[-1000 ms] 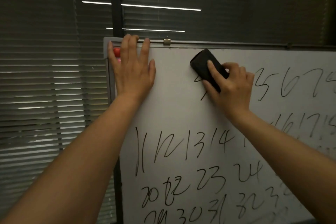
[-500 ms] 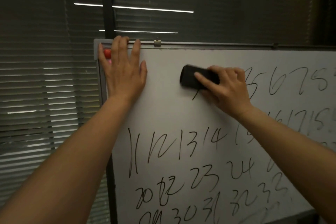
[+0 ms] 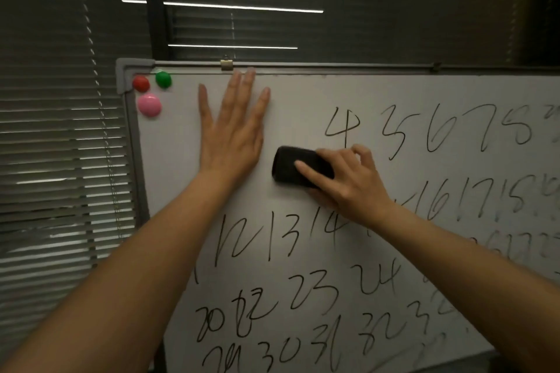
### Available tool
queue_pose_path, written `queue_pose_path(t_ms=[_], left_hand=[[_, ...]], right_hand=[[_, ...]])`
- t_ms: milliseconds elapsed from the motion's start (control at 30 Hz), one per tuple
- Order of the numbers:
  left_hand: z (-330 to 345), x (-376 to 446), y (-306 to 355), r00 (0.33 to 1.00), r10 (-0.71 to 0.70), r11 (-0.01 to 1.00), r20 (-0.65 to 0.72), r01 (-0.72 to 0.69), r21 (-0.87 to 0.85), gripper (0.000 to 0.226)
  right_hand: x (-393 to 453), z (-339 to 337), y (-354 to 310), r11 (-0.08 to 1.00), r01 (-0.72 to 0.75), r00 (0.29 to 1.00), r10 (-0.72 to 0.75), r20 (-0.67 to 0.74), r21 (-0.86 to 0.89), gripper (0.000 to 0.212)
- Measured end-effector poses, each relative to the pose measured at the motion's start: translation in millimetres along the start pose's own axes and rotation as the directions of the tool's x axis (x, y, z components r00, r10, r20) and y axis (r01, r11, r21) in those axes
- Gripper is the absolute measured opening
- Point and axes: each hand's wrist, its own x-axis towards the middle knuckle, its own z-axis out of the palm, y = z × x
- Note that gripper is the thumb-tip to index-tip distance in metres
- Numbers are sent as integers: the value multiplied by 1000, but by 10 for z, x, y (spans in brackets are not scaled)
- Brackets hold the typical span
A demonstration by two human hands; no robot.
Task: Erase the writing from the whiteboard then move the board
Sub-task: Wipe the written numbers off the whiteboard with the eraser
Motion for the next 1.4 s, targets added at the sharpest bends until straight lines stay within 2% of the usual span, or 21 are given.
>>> queue_pose_path(t_ms=[100, 167, 233, 367, 467, 567, 667, 867, 1067, 1167, 1267, 1333, 1400], left_hand=[[76, 44, 127, 1000, 25, 1000, -7, -25, 5, 57], [120, 46, 133, 1000, 23, 1000, -20, -23, -11, 56], [131, 15, 85, 999, 24, 999, -30, -24, -23, 55], [130, 2, 52, 1000, 15, 1000, -6, -15, -20, 54], [136, 10, 101, 1000, 2, 1000, 4, -2, -14, 54], [120, 52, 217, 999, -11, 999, -47, 9, -47, 53], [116, 241, 457, 991, 65, 995, -114, -73, -69, 51], [208, 504, 825, 994, 72, 996, -78, -76, -53, 51], [269, 474, 732, 994, 60, 997, -86, -64, -43, 50], [291, 460, 722, 994, 64, 997, -92, -68, -42, 49], [329, 430, 748, 994, 65, 996, -91, -71, -55, 50], [387, 372, 778, 996, 58, 997, -74, -61, -48, 50], [446, 315, 808, 997, 46, 998, -60, -48, -38, 51]], right_hand=[[-7, -34, 171, 995, 97, 995, -97, -22, -11, 39], [25, -16, 352, 994, 101, 994, -102, -34, -30, 37], [77, 10, 545, 997, 38, 999, -41, -35, -64, 40], [85, 48, 905, 970, -197, 980, 191, -55, -143, 42], [-13, 94, 858, 964, -252, 967, 246, -71, -87, 41], [-144, 114, 700, 984, -178, 980, 178, -86, 7, 41], [-310, 110, 563, 998, -24, 996, 29, -90, 59, 42], [-381, 34, 851, 987, 151, 983, -145, -110, 47, 36], [-159, 131, 1350, 998, -34, 997, 30, -66, -59, 43], [-244, 184, 1237, 998, -56, 995, 57, -83, 12, 44], [-468, 196, 1020, 986, 125, 988, -114, -101, 108, 43], [-590, 204, 967, 960, 254, 964, -242, -109, 119, 42], [-609, 225, 1006, 946, 310, 947, -298, -121, 99, 41]])
